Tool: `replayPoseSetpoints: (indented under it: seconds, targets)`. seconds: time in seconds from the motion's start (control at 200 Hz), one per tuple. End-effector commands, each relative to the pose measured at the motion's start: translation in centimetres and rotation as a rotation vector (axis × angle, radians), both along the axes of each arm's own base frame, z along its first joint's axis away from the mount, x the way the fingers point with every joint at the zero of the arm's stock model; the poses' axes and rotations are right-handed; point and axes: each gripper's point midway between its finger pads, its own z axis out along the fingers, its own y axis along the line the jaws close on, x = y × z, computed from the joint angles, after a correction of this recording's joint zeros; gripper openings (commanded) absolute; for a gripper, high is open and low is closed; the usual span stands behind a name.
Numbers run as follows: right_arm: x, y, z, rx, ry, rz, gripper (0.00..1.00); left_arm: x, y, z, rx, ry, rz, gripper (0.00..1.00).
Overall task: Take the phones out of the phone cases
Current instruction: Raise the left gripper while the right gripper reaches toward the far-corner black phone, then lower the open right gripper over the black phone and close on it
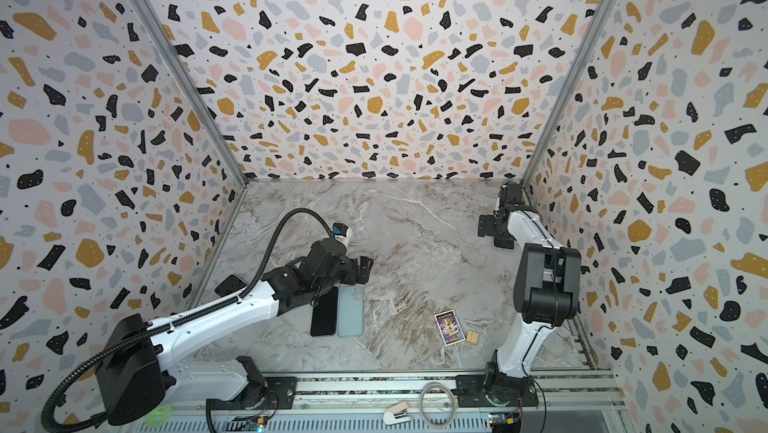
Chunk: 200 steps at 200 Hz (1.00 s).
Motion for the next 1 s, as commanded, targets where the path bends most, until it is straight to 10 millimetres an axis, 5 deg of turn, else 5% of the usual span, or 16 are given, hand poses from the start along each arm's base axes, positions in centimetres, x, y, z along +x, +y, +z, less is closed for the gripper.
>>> replayPoseSetpoints:
  seconds: [0.0, 0.335, 0.996]
  targets:
    - [-0.5, -1.1, 0.3, -0.023, -0.015, -0.016, 0.96, 1.0, -1.0, 2.1, -0.044, -0.047, -0.028, 1.00]
    - [-2.4, -2.5, -1.7, 0.010, 0.000, -0.039, 0.96, 1.2, -0.9, 1.7, -0.050, -0.034, -0.025, 1.00]
    - [-1.9, -2.6, -3.5, 0.029, 0.027, -0.044, 0.93, 1.4, -1.0, 1.5, -0.048, -0.031, -0.034, 0.99]
